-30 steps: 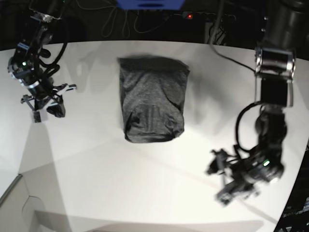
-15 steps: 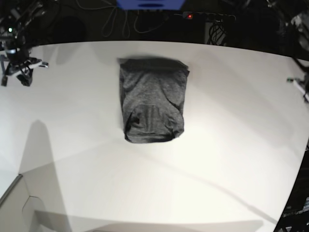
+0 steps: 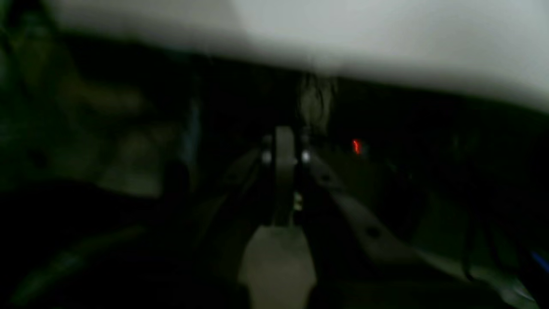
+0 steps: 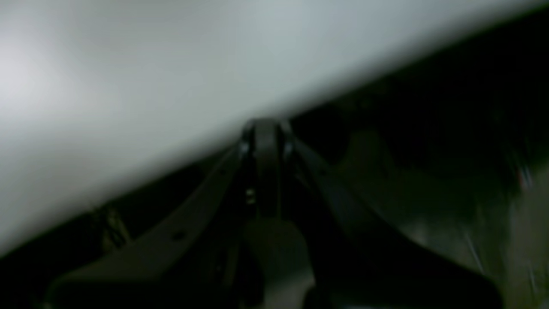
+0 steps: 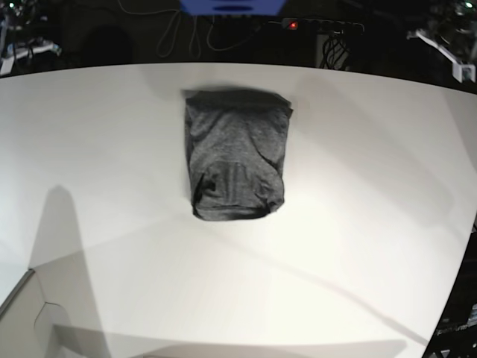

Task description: Layout the t-shirt on the table in an organized manner, then fold the t-shirt properly

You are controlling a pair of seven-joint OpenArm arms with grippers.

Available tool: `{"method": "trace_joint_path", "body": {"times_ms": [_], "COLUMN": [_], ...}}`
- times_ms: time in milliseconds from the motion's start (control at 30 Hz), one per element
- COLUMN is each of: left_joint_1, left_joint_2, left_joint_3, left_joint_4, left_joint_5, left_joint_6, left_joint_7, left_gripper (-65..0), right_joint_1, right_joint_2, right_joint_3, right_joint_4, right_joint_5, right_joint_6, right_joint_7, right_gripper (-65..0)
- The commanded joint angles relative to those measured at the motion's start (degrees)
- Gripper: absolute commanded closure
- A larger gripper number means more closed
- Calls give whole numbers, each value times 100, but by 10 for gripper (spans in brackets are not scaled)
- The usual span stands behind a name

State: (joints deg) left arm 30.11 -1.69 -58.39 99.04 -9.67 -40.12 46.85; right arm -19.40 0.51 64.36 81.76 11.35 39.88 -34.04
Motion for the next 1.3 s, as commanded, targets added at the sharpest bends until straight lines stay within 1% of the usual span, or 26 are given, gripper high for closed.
{"method": "trace_joint_path", "body": {"times_ms": [0, 33, 100, 167, 267, 333, 367, 433, 500, 600, 667, 733, 800, 833, 867, 967, 1000, 1033, 1067, 1133, 1200, 1233, 1267], "left_joint_1": [9, 27, 18, -26, -264, -413, -492, -598, -624, -721, -1011, -1301, -1626, -1740, -1820, -1951, -2004, -2031, -2039, -2136, -2321, -2391, -2444], "left_joint_2": [-81, -81, -99, -301, -661, -855, -934, -1013, -1039, -1039, -1039, -1048, -1048, -1048, -1039, -995, -987, -960, -899, -855, -828, -811, -793], "left_joint_3": [103, 235, 507, 771, 1316, 1641, 1782, 1931, 1975, 1984, 1984, 1984, 1949, 1940, 1931, 1975, 1984, 2037, 2213, 2784, 3294, 3417, 3435], "left_joint_4": [-195, -555, -1267, -2146, -3526, -4414, -4810, -5364, -5628, -5926, -6252, -6647, -7043, -7210, -7359, -7729, -7834, -8001, -8203, -8669, -9126, -9276, -9355], "left_joint_5": [-119, -119, -110, -66, 110, 295, 374, 453, 497, 629, 919, 1350, 1798, 1983, 2079, 2123, 2132, 2132, 2141, 2114, 2070, 2070, 2070], "left_joint_6": [12, 12, 12, 12, 12, 12, 12, 12, 12, 12, 12, 12, 12, 12, 12, 12, 254, 737, 1124, 1783, 2531, 2909, 3155], "left_joint_7": [-347, -549, -848, -1243, -2008, -2623, -2993, -3555, -3977, -4056, -4056, -4056, -4065, -4074, -4074, -4197, -4391, -4645, -4892, -5375, -5692, -5727, -5727], "left_gripper": [0, 0, 0, 0, 0, 0, 0, 0, 0, 0, 0, 0, 0, 0, 0, 0, 0, 0, 0, 0, 0, 0, 0], "right_joint_1": [-60, -87, -131, -254, -298, -289, -280, -271, -289, -280, -245, -131, -87, -69, -69, 1, 10, 28, 45, 63, 89, 89, 89], "right_joint_2": [120, 138, 129, 94, -117, -170, -258, -399, -548, -777, -873, -865, -724, -627, -513, -91, 67, 226, 349, 481, 481, 481, 481], "right_joint_3": [57, 65, 65, 39, 30, 39, 39, 65, 39, 57, 48, 57, 30, 30, 21, -251, -401, -585, -761, -1209, -1807, -2106, -2343], "right_joint_4": [-22, -145, -356, -593, -883, -1094, -1226, -1332, -1340, -1349, -1595, -2149, -2817, -3283, -3837, -5543, -6105, -6685, -7151, -7582, -7494, -7442, -7406], "right_joint_5": [82, 82, 82, 82, 12, -331, -463, -604, -718, -982, -1131, -1228, -1421, -1553, -1685, -2142, -2274, -2467, -2634, -2960, -3285, -3470, -3584], "right_joint_6": [12, 12, 12, 12, 12, 12, 12, 12, 12, 12, 12, 12, 12, -19, -124, -555, -827, -1197, -1548, -2181, -2814, -3148, -3438], "right_joint_7": [121, 156, 411, 771, 1114, 1264, 1334, 1527, 1747, 2020, 2204, 2477, 2890, 3250, 3708, 5264, 5773, 6310, 6714, 7171, 7162, 6995, 6828], "right_gripper": [0, 0, 0, 0, 0, 0, 0, 0, 0, 0, 0, 0, 0, 0, 0, 0, 0, 0, 0, 0, 0, 0, 0]}}
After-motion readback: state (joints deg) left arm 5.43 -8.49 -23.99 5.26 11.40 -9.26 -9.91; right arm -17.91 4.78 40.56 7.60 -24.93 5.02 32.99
